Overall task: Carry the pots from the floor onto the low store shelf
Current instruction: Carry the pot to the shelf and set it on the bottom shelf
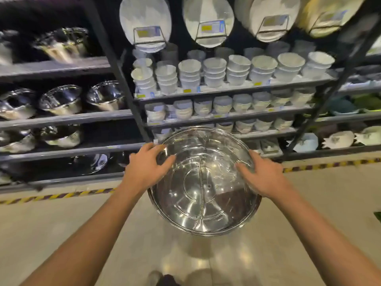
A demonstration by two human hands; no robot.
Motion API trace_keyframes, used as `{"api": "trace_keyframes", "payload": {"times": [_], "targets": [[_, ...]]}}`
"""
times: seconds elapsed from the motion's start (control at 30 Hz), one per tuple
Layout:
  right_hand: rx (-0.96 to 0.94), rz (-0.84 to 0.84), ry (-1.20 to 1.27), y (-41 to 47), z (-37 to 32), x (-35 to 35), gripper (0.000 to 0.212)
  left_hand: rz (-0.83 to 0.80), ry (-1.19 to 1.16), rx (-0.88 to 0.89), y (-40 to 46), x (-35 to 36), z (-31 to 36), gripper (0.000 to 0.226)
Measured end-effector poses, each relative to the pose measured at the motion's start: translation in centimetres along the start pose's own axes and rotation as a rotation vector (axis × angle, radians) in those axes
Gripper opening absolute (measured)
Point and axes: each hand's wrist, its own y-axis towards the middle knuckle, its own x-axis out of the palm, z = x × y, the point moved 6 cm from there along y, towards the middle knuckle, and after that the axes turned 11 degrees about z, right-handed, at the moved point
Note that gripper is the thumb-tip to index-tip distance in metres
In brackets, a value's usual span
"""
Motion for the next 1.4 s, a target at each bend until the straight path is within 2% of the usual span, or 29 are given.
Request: {"api": "trace_keyframes", "payload": {"times": [0.2,0.3,0.47,0.63,0.77,0.97,1.07,1.17,1.3,1.4], "targets": [[-0.271,-0.085,-0.013,2.3,-15.4,6.2,0.084,0.069,0.036,-0.263,-3.0,-5.4,-15.1,0.068],[-0.312,-0.163,-0.002,2.0,-22.5,10.0,0.098,0.090,0.038,-0.391,-4.8,-7.5,-22.5,0.071],[-0.416,-0.191,0.005,1.2,-32.9,15.7,0.095,0.084,0.084,-0.527,-7.2,-10.5,-32.3,0.071],[-0.447,-0.258,-0.007,2.4,-40.0,20.0,0.108,0.050,0.085,-0.611,-6.3,-11.8,-39.8,0.072],[-0.466,-0.294,0.018,5.7,-44.5,23.1,0.089,0.020,0.090,-0.643,-3.2,-11.3,-44.4,0.075],[-0.479,-0.365,0.073,12.3,-50.2,27.6,0.077,0.037,0.092,-0.693,2.8,-10.7,-49.4,0.076],[-0.418,-0.419,0.089,15.1,-51.9,29.5,0.075,0.023,0.105,-0.700,6.8,-10.3,-52.0,0.075],[-0.485,-0.379,-0.026,17.4,-52.9,31.5,0.079,-0.048,0.119,-0.656,10.6,-8.6,-54.4,0.082],[-0.347,-0.371,0.038,20.0,-52.6,34.7,0.076,-0.153,0.079,-0.589,15.7,-4.6,-57.9,0.077],[-0.265,-0.383,-0.001,21.2,-52.2,38.0,0.076,-0.261,0.074,-0.523,19.8,-0.4,-60.9,0.075]]}}
